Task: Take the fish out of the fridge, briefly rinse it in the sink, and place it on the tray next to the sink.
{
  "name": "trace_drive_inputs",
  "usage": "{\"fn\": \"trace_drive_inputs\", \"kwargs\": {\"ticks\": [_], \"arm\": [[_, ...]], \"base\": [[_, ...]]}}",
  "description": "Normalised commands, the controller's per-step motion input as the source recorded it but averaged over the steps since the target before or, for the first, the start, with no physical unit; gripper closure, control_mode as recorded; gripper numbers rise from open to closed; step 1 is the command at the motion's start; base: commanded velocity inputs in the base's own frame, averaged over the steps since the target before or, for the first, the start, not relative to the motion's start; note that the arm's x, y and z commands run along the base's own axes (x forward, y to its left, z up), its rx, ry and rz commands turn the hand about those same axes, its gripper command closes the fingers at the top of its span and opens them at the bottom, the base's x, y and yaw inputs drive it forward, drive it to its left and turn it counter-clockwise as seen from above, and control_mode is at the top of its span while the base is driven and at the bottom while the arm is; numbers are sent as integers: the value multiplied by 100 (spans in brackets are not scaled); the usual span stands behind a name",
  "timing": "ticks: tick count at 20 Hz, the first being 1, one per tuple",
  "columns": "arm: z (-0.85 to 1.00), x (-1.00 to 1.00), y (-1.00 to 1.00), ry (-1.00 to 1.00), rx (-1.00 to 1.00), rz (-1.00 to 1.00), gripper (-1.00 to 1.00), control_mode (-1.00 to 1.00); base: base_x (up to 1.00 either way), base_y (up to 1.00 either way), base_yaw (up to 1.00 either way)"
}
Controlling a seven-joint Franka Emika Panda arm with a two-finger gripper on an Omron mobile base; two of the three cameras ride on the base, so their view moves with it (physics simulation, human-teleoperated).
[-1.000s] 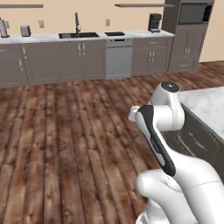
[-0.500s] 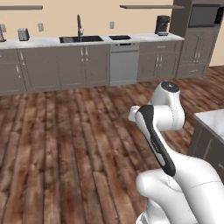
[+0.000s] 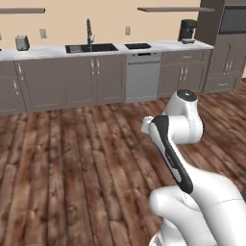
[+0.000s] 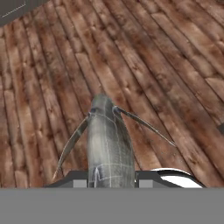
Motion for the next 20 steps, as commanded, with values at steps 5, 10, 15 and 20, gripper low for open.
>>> {"fn": "trace_drive_inputs", "kwargs": {"ticks": [5,10,15,20], "arm": [[0,0,0,0,0,0,100,100],[0,0,0,0,0,0,100,100],[0,0,0,0,0,0,100,100],[0,0,0,0,0,0,100,100]], "base": [[100,0,-2],[100,0,-2],[100,0,-3],[100,-1,-6]]}}
